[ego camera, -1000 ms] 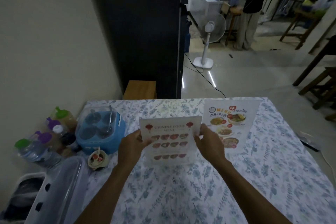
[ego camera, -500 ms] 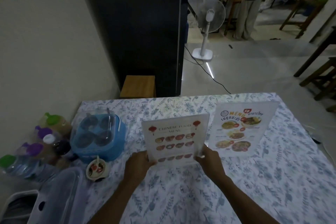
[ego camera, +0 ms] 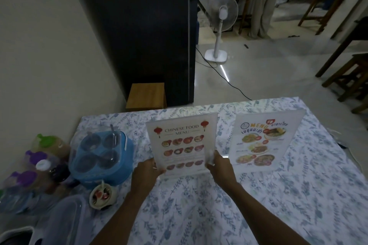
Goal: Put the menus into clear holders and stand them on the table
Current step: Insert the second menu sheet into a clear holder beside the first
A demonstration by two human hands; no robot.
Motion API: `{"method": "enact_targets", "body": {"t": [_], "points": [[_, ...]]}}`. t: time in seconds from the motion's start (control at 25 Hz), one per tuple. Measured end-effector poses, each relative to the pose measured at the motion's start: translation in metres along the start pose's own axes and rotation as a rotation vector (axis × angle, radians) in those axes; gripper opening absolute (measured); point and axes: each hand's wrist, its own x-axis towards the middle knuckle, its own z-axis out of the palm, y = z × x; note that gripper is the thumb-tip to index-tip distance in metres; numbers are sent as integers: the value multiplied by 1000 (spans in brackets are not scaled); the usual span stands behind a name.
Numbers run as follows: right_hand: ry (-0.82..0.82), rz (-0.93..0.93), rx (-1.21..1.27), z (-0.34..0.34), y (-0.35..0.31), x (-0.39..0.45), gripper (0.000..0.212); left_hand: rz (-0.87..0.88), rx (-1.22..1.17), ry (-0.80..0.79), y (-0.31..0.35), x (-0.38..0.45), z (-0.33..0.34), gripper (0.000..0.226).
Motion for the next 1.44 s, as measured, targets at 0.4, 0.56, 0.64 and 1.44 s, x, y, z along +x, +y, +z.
{"method": "enact_targets", "body": {"t": [0.4,0.56,0.64,1.44], "points": [[-51,92,-49,0,-10,2,34,-10,75,-5,4,-4,1,32],[-86,103,-109,3,-4,2,34,-31,82,-11,1,-9,4,34],[-89,98,-129,3,-2,2,29,-17,76,-2,0,-12,6,34],[-58,36,-137,-15,4,-7,24,-95,467,-70,2,-34,21,53]]}}
